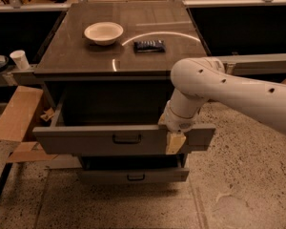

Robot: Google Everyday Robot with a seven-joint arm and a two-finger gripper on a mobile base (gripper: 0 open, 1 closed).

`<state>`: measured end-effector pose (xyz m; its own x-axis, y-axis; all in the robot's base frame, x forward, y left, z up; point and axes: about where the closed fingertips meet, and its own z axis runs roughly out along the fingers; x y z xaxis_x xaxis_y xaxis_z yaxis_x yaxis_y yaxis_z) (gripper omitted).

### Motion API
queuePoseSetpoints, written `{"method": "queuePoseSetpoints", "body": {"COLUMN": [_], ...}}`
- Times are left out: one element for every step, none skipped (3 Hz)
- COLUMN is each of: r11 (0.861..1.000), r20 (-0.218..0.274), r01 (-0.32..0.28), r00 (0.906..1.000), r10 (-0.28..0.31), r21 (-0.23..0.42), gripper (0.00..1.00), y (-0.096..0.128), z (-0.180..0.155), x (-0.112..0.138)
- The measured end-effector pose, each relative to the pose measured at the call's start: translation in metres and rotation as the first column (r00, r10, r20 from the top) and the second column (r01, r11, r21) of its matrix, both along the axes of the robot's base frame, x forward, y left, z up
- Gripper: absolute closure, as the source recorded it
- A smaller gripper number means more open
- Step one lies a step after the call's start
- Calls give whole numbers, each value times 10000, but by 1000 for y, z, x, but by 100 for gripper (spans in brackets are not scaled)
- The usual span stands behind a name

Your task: Open top drawer

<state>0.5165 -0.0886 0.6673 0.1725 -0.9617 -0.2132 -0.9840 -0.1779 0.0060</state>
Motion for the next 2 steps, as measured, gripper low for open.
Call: {"method": "queuePoseSetpoints", "body": {"r11": [10000,10000], "r20": [-106,-170], "r01": [-49,54], "r00": [9999,9998], "r10": [48,-54], "r21": [-59,-50], "gripper": [72,76], "y": [2,3], "z": [6,9], "x": [-16,-24]}}
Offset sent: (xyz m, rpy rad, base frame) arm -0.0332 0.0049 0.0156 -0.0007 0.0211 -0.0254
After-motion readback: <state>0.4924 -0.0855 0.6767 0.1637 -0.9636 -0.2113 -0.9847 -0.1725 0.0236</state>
